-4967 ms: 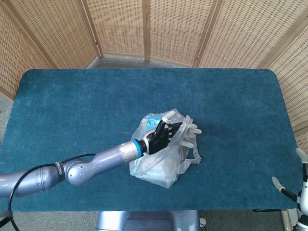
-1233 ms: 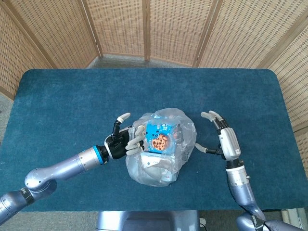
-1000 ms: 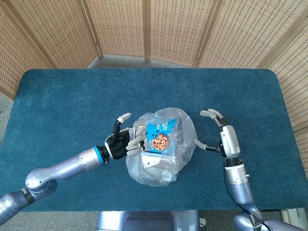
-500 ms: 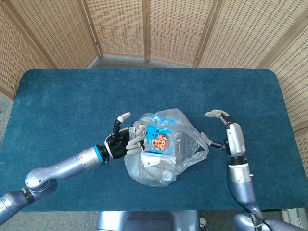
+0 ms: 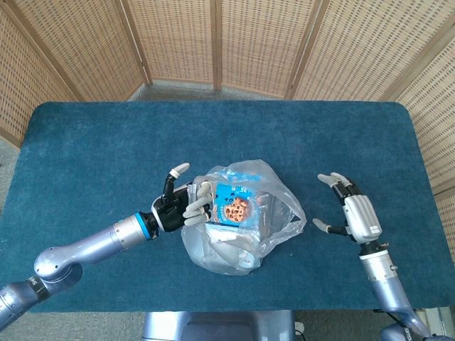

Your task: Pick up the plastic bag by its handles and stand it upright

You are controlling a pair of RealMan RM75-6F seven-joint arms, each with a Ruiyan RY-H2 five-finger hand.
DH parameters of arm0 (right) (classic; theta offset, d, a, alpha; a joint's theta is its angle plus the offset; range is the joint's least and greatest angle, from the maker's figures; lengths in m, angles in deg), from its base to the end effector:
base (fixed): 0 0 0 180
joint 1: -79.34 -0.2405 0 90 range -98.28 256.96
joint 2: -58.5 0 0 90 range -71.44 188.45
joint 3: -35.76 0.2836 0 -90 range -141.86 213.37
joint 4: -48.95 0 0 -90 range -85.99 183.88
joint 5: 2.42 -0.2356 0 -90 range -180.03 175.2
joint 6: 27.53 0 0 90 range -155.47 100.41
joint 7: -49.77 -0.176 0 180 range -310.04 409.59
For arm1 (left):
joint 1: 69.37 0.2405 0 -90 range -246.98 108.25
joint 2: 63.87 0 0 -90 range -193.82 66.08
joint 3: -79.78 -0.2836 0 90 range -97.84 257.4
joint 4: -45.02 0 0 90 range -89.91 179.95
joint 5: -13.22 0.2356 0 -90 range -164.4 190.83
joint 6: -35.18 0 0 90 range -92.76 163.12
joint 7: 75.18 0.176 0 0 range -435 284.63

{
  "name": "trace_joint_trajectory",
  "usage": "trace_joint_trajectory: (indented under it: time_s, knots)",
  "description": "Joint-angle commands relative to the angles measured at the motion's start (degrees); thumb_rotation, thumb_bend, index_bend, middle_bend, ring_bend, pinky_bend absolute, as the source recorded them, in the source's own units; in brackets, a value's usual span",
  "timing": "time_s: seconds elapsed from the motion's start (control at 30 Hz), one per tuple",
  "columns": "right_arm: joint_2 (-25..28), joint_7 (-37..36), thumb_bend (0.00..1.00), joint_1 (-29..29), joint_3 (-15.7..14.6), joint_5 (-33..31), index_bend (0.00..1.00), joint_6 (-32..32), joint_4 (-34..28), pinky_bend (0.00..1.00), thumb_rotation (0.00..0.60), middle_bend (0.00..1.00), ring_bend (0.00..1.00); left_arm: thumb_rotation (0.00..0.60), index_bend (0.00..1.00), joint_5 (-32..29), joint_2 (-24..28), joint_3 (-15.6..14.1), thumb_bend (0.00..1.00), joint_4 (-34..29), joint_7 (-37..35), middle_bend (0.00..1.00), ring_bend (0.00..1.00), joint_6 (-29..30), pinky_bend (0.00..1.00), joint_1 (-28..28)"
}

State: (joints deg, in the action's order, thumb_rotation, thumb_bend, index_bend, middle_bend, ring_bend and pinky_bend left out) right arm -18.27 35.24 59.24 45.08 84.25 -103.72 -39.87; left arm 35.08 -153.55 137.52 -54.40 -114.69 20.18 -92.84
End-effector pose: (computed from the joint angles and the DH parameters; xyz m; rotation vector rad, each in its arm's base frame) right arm -0.2531 -0.3198 0.0695 1.4545 -1.1165 1.3802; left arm -0.0333 0.3671 0.0173 0.3874 2.3060 0.9011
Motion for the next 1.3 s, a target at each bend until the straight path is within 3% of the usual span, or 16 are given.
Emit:
trace_joint_trajectory:
  time_s: [0.03,0.4,0.97,1.3]
  knots:
    - [-1.2,0.3,0.19,-0.4,-0.2,0.3,0.13,0.2,-0.8,0.11,0.600,0.20,0.12,0.000,0.66,0.0,-0.3,0.0,0.33,-0.1,0.0,0.84,0.96,0.4,0.94,-0.3]
    - [-7.7,1.7,0.17,-2.9,2.6,-0.2,0.11,-1.3,1.2,0.11,0.600,0.20,0.12,0.000,0.66,0.1,-1.1,0.0,0.33,-0.6,0.3,0.84,0.96,0.5,0.94,-1.6]
    - [-7.3,3.4,0.16,-4.4,-0.2,0.2,0.07,2.6,-0.2,0.10,0.599,0.18,0.11,0.000,0.66,0.2,-1.4,0.9,0.33,-0.2,1.1,0.84,0.96,0.1,0.94,-1.4]
    - [-8.9,-1.2,0.12,-6.1,1.2,1.1,0.07,2.2,-2.0,0.10,0.600,0.18,0.11,0.000,0.66,0.3,-2.0,0.5,0.33,0.2,1.4,0.84,0.96,0.2,0.94,-1.9]
